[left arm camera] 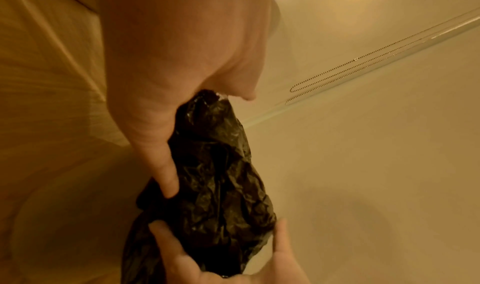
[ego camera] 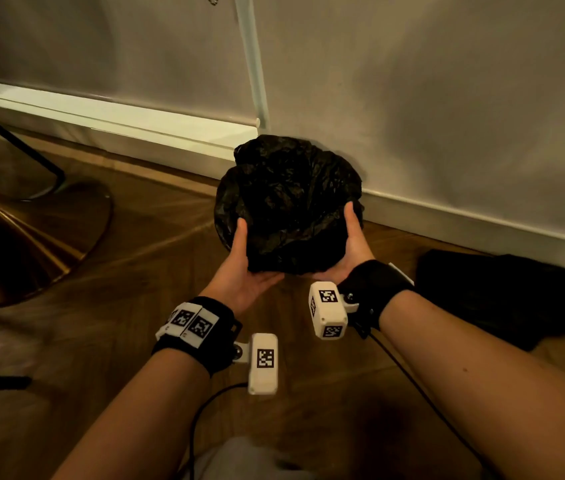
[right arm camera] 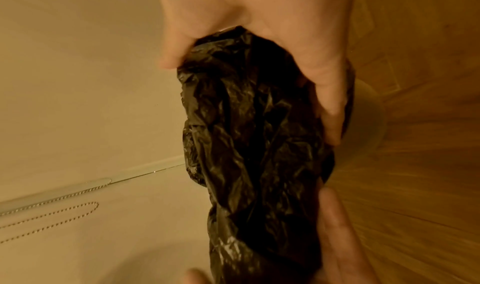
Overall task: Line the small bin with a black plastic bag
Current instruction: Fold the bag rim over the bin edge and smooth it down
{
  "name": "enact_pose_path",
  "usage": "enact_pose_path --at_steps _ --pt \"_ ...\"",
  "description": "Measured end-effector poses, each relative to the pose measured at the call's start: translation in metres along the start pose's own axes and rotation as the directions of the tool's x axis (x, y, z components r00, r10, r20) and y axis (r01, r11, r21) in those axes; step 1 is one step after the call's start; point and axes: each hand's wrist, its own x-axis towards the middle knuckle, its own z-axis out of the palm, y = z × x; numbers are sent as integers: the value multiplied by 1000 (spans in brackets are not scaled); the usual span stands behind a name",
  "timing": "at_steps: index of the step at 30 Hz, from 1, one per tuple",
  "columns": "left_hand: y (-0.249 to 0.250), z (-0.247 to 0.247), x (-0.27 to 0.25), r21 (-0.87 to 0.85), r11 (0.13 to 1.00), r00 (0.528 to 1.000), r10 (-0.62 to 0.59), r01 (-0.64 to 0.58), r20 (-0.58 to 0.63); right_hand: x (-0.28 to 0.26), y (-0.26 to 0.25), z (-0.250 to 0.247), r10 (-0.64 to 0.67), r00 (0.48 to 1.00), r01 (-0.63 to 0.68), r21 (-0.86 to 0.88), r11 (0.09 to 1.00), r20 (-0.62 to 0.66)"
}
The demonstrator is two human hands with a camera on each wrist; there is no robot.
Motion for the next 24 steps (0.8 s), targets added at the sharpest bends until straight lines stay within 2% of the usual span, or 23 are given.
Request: enact_pose_path --at_steps 2,4,6,8,10,13,17,20,21,24 --pt "-2 4 5 -63 998 998 10 -14 -69 9 -3 -3 -33 994 28 -46 999 -107" --pt "-4 2 13 -150 988 989 15 -38 -147 25 -5 -18 -82 965 67 -70 995 -247" --pt "-6 -5 23 -248 967 984 10 -55 -180 29 -5 -25 -121 945 120 -20 993 -306" --pt "-9 -13 32 -317 947 979 -7 -59 -202 26 -4 -26 -139 943 170 76 983 -303" --pt "-11 -18 38 -330 942 973 -21 -58 -232 34 -5 -35 -92 955 147 182 972 -281" --pt "-12 -21 44 -338 940 975 -25 -53 -222 36 -11 -30 -52 973 107 241 965 -226" --pt "-12 -19 46 -341 939 983 -27 -37 -180 30 -25 -18 -83 971 123 171 977 -226" --pt "-13 -16 47 -354 935 988 -24 -31 -149 24 -21 -17 -105 986 131 209 969 -129" --pt "-13 -16 47 -351 936 989 -24 -31 -149 25 -17 -19 -116 984 139 183 973 -132" --pt "-15 -18 52 -337 941 988 -23 -31 -154 31 -11 -19 -173 937 175 -23 984 -304"
